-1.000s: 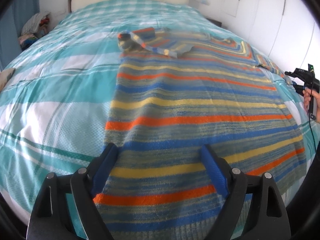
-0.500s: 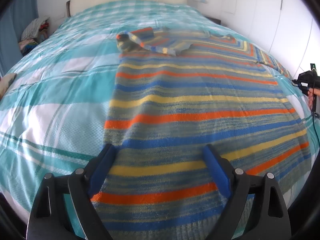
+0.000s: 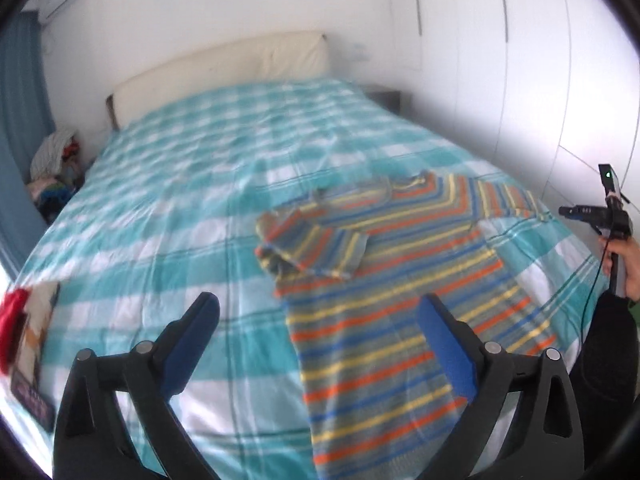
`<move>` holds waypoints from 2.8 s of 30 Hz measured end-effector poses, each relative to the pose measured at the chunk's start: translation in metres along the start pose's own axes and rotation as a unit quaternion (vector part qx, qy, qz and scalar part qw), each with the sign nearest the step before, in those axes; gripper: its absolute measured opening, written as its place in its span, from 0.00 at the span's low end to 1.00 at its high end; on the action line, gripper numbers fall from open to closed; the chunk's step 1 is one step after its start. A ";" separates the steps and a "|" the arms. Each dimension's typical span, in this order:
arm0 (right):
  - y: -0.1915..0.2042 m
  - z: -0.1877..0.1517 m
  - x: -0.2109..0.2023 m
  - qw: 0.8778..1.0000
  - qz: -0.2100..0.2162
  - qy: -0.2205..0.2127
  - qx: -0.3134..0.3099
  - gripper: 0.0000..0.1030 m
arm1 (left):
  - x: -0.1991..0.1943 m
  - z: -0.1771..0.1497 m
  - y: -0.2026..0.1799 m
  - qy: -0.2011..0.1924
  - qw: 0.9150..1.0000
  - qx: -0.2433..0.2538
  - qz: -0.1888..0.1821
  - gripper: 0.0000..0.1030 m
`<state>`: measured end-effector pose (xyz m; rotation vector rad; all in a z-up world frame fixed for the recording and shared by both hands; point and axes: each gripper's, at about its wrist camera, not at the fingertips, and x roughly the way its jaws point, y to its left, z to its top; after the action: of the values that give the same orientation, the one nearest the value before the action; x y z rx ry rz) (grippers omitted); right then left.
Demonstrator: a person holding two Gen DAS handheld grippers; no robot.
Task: Fold small clothes
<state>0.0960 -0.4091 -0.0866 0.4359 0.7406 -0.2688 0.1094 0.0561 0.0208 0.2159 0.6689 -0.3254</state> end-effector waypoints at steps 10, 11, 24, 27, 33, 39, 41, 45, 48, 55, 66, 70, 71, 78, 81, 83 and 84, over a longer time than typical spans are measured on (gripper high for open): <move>0.175 -0.164 -0.008 0.941 0.195 0.116 -0.253 0.42 | 0.211 0.015 -0.052 0.113 0.981 0.158 -0.016 0.96; 0.176 -0.173 -0.004 0.939 0.193 0.122 -0.256 0.42 | 0.229 0.010 -0.055 0.127 0.978 0.167 -0.013 0.96; 0.167 -0.185 0.001 0.942 0.190 0.118 -0.250 0.42 | 0.234 0.018 0.061 0.135 0.984 -0.106 -0.057 0.05; 0.166 -0.185 -0.001 0.943 0.188 0.115 -0.249 0.42 | 0.187 0.010 0.158 0.082 0.960 -0.266 -0.019 0.04; 0.168 -0.186 0.000 0.943 0.186 0.115 -0.253 0.43 | 0.143 -0.072 0.294 0.095 0.874 -0.464 0.109 0.01; 0.173 -0.190 -0.001 0.942 0.174 0.108 -0.267 0.47 | 0.155 -0.119 0.288 0.129 0.860 -0.483 0.098 0.00; 0.174 -0.191 -0.001 0.942 0.171 0.107 -0.269 0.47 | 0.152 -0.126 0.289 0.123 0.858 -0.491 0.089 0.00; 0.175 -0.192 -0.001 0.942 0.168 0.104 -0.273 0.47 | 0.152 -0.130 0.289 0.122 0.863 -0.484 0.079 0.00; 0.175 -0.192 0.000 0.942 0.169 0.105 -0.271 0.48 | 0.152 -0.130 0.285 0.125 0.872 -0.468 0.073 0.02; 0.176 -0.193 0.001 0.941 0.168 0.104 -0.274 0.50 | 0.148 -0.127 0.305 0.091 0.858 -0.502 0.062 0.72; 0.179 -0.196 0.001 0.939 0.162 0.096 -0.289 0.53 | 0.186 -0.117 0.303 0.120 0.860 -0.478 0.135 0.02; 0.179 -0.196 0.000 0.938 0.162 0.095 -0.290 0.53 | 0.178 -0.116 0.303 0.121 0.866 -0.467 0.134 0.05; 0.179 -0.196 0.000 0.938 0.162 0.095 -0.290 0.53 | 0.173 -0.114 0.300 0.124 0.867 -0.461 0.142 0.12; 0.159 -0.172 -0.036 0.951 0.169 0.012 -0.257 0.60 | 0.088 -0.106 0.247 0.057 0.900 -0.401 0.160 0.89; 0.141 -0.154 -0.051 0.963 0.146 -0.045 -0.221 0.69 | 0.065 -0.108 0.207 0.060 0.918 -0.378 0.106 0.91; 0.130 -0.145 -0.051 0.971 0.131 -0.055 -0.193 0.73 | 0.060 -0.111 0.176 0.065 0.929 -0.357 0.072 0.92; 0.126 -0.141 -0.047 0.974 0.125 -0.051 -0.180 0.73 | 0.061 -0.112 0.162 0.067 0.934 -0.345 0.062 0.93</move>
<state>0.0283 -0.2285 -0.1103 0.1650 0.6107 0.0808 0.1488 0.2262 -0.0889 -0.3962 0.8617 0.0591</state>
